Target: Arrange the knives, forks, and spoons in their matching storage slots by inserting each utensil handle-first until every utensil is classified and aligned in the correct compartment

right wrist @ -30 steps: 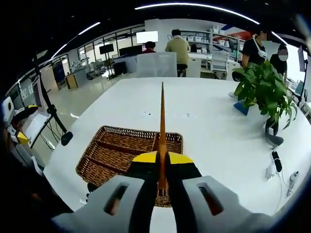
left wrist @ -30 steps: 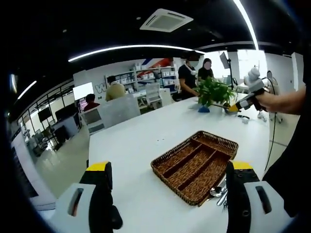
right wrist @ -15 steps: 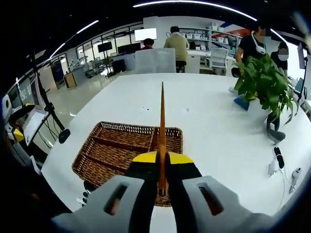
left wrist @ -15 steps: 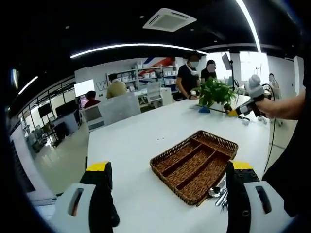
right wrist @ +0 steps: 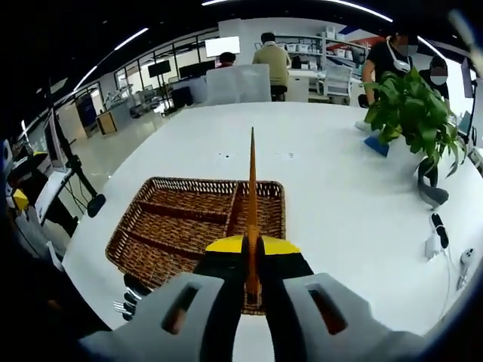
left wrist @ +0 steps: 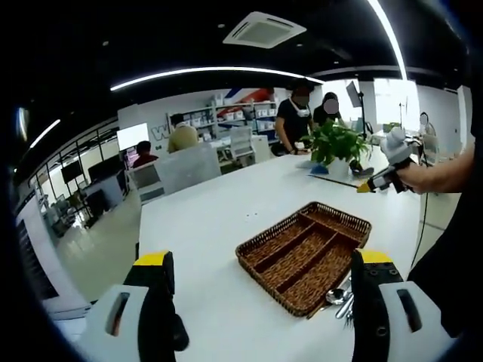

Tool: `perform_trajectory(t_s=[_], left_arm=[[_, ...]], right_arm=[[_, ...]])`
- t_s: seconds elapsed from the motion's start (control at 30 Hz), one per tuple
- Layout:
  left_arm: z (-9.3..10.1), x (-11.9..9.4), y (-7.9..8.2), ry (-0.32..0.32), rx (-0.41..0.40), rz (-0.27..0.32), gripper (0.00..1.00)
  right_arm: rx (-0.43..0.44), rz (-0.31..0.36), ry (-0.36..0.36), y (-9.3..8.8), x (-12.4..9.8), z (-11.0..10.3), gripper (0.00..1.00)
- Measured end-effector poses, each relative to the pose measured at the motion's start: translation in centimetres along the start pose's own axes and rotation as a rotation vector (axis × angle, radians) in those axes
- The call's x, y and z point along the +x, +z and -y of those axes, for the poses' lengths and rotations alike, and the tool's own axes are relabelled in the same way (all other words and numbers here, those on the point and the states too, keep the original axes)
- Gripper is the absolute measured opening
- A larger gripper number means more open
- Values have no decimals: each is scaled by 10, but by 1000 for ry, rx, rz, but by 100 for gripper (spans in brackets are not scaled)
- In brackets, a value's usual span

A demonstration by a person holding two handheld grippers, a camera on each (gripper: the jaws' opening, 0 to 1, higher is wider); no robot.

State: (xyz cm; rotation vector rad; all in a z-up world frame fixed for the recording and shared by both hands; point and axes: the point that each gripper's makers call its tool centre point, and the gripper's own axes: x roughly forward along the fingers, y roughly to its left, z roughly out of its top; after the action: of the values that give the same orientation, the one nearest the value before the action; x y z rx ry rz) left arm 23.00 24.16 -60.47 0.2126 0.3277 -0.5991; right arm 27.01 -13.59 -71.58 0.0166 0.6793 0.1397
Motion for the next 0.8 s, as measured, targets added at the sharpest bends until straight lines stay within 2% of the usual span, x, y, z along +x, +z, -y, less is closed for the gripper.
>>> perform_trajectory(t_s=[0.53,0.8], left_arm=[[-3,-3,-5,11,-5,-10,100],[-5,-6,-7,16,-4,-13,100]], right_arm=[[23,-72,6,-39,25,-4,4],[38,-103,3,-50,36,-4,4]])
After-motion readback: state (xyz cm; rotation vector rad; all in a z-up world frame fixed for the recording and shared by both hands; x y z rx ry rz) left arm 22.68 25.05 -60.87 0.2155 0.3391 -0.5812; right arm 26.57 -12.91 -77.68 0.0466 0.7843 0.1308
